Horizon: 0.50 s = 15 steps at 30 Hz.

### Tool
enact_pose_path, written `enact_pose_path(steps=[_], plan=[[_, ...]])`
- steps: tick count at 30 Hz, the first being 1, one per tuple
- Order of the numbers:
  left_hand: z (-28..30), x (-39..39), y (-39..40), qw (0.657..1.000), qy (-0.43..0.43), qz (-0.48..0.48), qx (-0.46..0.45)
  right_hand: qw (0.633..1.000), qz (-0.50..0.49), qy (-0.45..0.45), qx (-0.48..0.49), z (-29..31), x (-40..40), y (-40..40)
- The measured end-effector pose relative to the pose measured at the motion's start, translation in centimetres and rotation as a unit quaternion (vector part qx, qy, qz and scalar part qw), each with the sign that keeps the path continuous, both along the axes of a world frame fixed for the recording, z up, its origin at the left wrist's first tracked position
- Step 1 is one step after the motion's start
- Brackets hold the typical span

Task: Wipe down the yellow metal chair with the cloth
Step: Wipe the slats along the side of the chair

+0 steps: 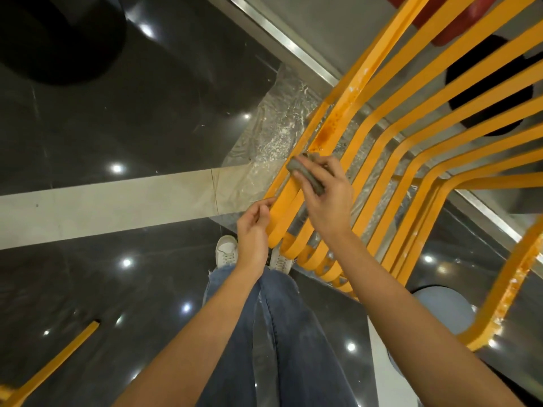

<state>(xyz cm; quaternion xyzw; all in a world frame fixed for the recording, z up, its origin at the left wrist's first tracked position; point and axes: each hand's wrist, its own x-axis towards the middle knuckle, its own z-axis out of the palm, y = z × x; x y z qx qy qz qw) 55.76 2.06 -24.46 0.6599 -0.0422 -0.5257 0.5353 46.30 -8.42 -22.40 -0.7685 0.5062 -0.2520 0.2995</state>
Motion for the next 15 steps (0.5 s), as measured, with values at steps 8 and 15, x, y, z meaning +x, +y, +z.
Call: enact_pose_path(steps=[8,15], plan=[[-0.3,-0.1,0.0,0.998,-0.046,-0.040,0.008,0.998,0.038,-0.028,0.049,-0.3,-2.0,3.7],[-0.2,-0.5,0.0,0.998,-0.046,-0.036,0.009,0.998,0.031,-0.014,0.053,0.0,-1.4,6.5]])
